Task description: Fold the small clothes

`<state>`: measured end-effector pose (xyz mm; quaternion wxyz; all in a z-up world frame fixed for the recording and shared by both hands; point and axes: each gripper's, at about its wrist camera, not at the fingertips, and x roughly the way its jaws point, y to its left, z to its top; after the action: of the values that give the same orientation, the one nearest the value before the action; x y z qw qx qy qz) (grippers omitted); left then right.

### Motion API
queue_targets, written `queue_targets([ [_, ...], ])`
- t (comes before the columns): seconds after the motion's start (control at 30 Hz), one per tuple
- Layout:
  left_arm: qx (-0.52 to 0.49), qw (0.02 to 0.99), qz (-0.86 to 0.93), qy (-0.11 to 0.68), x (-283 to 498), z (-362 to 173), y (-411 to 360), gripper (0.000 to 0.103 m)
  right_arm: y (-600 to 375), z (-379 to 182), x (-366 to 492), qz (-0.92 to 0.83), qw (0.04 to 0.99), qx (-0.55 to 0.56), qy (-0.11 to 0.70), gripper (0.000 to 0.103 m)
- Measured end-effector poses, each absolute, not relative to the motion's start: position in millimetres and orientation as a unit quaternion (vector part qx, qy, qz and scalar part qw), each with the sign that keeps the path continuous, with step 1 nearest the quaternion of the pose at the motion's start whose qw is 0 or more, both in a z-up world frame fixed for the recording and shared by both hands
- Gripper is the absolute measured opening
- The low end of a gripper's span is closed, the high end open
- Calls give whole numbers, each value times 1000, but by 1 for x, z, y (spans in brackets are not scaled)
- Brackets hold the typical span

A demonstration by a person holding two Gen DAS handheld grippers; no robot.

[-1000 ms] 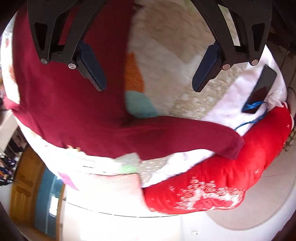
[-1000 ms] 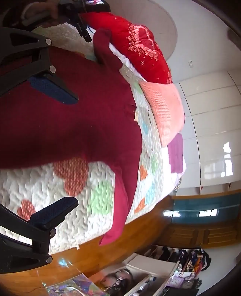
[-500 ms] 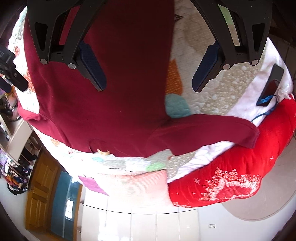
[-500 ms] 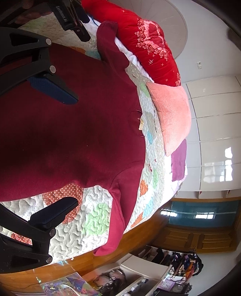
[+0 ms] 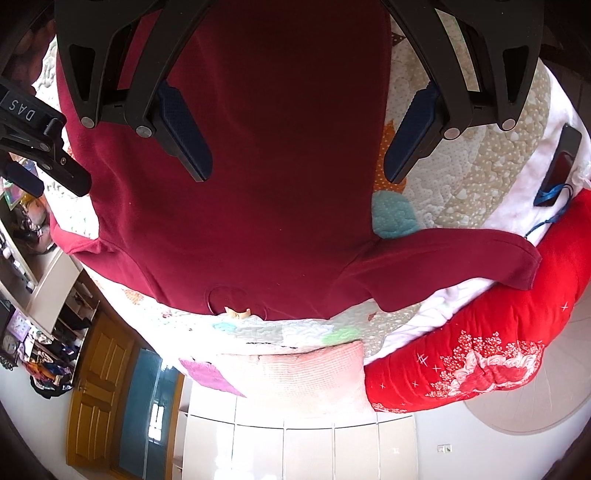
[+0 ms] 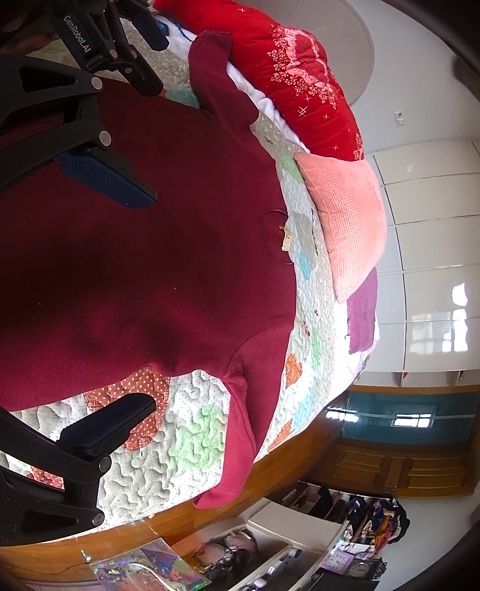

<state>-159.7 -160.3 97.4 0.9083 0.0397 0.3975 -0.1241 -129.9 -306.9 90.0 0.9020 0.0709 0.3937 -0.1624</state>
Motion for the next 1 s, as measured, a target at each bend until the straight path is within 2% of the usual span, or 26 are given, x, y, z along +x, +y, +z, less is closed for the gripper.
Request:
queue_targets([
  [1.0, 34, 903, -120, 412, -131, 78, -160, 94, -304, 74, -99, -154, 896, 81, 409, 100],
])
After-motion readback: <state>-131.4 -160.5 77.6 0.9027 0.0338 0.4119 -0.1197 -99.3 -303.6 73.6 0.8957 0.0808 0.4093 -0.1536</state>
